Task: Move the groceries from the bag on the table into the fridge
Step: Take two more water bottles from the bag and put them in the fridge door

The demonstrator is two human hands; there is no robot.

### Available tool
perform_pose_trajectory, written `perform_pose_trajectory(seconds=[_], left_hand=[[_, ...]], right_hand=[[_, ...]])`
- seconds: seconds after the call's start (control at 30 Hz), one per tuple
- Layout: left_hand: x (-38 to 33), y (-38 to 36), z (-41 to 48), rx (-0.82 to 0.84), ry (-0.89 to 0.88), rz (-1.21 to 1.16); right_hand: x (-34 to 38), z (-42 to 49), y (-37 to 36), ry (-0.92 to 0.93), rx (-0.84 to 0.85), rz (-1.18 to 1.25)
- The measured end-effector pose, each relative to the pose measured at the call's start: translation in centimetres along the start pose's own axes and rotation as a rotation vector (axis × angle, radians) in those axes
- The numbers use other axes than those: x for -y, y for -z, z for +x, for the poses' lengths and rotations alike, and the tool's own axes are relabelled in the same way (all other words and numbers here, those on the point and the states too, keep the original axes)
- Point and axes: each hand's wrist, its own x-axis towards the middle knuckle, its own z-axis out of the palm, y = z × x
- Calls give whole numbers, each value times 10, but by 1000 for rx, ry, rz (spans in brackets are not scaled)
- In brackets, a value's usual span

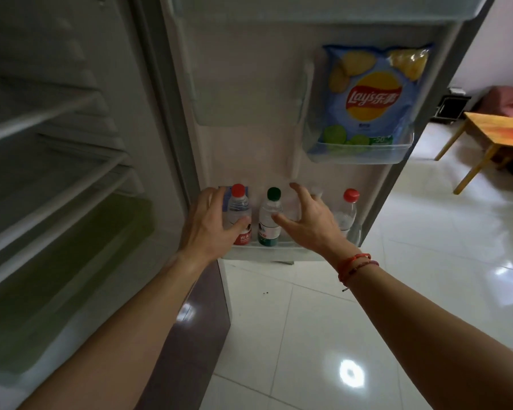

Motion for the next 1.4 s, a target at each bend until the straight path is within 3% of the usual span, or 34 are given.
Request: perform_pose_trajectory(seconds=[0.17, 0.37, 0.8, 1.4], left_hand=[[-24, 37, -18, -60, -12, 217], [-39, 65, -40, -69, 32, 281], [-48, 116, -64, -57, 140, 448], [-2, 211, -152, -251, 390, 699]], right_hand=[[12, -30, 26, 66, -37, -141], [28, -60, 51, 128, -116, -363], [62, -63, 51, 238, -90, -388], [169, -67, -26, 663, 112, -325]])
